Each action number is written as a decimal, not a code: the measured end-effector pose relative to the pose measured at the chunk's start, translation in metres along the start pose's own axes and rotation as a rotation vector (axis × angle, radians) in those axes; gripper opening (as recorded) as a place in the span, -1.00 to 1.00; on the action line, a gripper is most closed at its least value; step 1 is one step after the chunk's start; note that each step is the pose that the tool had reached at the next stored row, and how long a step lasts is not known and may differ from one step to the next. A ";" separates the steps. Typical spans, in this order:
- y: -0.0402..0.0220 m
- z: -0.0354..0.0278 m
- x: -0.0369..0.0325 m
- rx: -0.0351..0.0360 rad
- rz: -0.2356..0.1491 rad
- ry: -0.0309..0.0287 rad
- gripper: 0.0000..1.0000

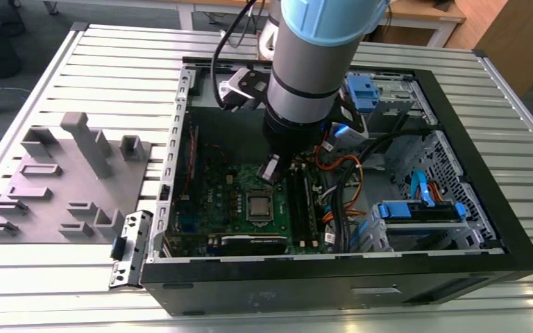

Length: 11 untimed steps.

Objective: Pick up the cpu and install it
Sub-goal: 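Install the first cpu locking lever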

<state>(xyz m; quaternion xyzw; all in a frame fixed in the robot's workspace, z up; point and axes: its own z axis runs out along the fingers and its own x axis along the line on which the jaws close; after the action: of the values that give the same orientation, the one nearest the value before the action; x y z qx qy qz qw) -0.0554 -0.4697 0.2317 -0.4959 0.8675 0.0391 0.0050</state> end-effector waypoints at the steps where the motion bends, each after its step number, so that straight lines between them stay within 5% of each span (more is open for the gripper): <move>1: -0.0005 -0.0001 0.0008 0.0000 0.000 0.0000 -0.79; 11: -0.0091 -0.0009 0.0157 0.0003 0.000 0.0006 -0.79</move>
<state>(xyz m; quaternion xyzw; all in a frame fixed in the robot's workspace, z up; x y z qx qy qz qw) -0.0555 -0.4879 0.2313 -0.4958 0.8676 0.0388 0.0048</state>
